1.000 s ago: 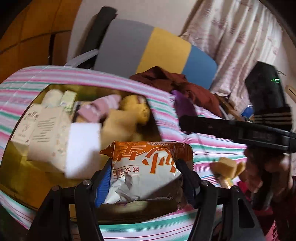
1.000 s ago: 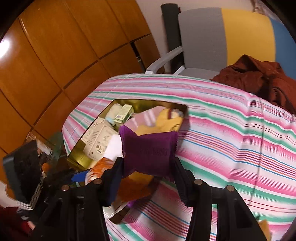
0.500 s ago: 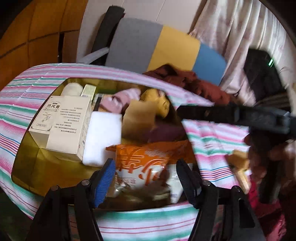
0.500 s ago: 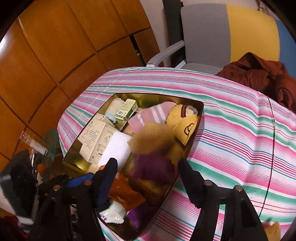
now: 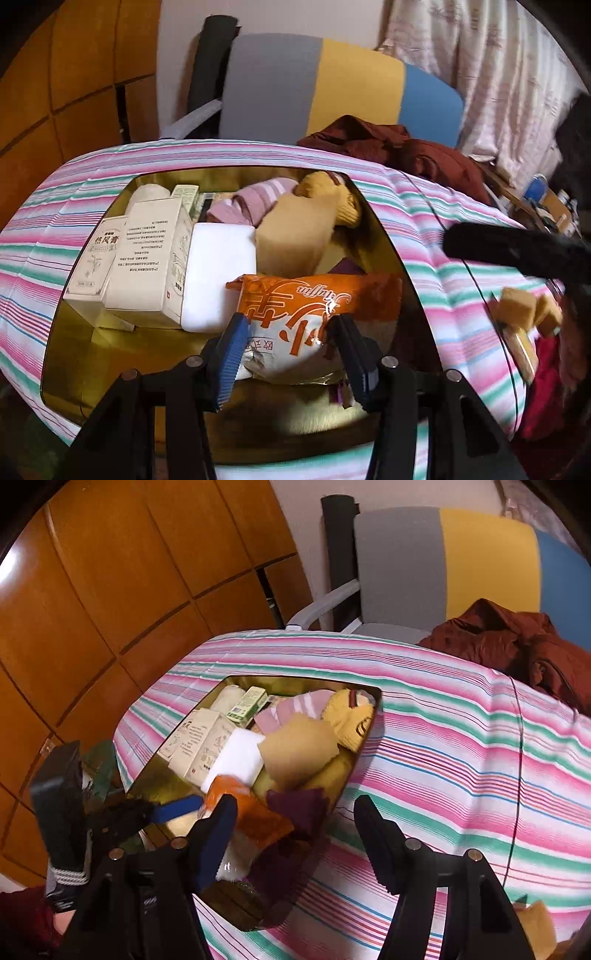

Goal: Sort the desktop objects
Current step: 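Carry the purple packet and orange-white snack bag into the gold tray, open both tools, then grasp a yellow sponge with the right tool while the left tool grasps another yellow sponge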

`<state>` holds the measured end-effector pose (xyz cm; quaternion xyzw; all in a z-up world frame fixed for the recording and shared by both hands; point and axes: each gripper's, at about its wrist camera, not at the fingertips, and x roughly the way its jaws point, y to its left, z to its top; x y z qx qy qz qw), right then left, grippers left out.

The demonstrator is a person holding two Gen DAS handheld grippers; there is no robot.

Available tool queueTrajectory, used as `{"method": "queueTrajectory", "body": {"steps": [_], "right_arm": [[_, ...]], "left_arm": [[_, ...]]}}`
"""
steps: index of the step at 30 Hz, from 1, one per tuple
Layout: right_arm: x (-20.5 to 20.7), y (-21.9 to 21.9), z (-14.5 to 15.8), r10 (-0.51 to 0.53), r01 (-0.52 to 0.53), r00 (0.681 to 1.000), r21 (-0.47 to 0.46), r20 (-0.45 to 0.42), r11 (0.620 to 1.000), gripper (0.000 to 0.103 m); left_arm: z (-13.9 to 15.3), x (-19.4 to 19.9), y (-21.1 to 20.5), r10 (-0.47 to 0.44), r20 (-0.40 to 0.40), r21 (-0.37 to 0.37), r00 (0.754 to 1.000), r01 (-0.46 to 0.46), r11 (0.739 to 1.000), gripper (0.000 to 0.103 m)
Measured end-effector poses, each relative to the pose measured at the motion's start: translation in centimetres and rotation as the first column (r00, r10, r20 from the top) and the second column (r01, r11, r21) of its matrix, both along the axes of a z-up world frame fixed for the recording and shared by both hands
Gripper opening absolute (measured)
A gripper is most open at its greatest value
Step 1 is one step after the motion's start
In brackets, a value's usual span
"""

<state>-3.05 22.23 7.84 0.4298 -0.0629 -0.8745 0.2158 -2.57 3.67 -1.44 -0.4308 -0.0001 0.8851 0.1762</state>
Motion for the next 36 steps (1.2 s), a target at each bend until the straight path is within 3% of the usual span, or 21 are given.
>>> {"method": "queueTrajectory", "body": {"steps": [4,8,20,25,30,33,36], "right_arm": [[0.8,1.9,0.2,-0.038,0.038,0.999,-0.046,0.004,0.998,0.067],[2.3,4.6,0.0,-0.091,0.092,0.996,-0.046,0.004,0.995,0.067],[7.1,13.2,0.7,-0.273,0.273,0.962,-0.083,0.01,0.958,0.071],[9.5,17.6,0.9,-0.411,0.411,0.911,-0.04,0.026,0.911,0.073],[11.1,22.1,-0.3,-0.554,0.557,0.82,0.019,0.144,0.83,0.073],[11.8,24.1,-1.5,-0.58,0.599,0.781,-0.017,0.231,0.801,0.073],[11.9,24.8,-2.4,-0.596,0.618,0.756,0.007,0.271,0.786,0.075]], "left_arm": [[0.5,0.1,-0.2,0.049,0.042,0.072,0.998,-0.052,0.996,0.053],[1.9,1.9,0.2,0.049,0.008,0.128,0.999,-0.049,0.99,0.062],[4.3,5.8,6.9,-0.16,-0.048,0.127,0.986,0.165,0.978,0.062],[4.2,7.1,10.5,-0.244,-0.047,0.061,0.969,0.246,0.967,0.062],[3.3,7.7,13.7,-0.296,-0.013,-0.019,0.955,0.296,0.955,0.062],[3.0,8.0,14.7,-0.315,-0.003,-0.029,0.949,0.314,0.949,0.062],[2.8,8.3,15.2,-0.327,0.001,-0.035,0.945,0.327,0.944,0.062]]}}
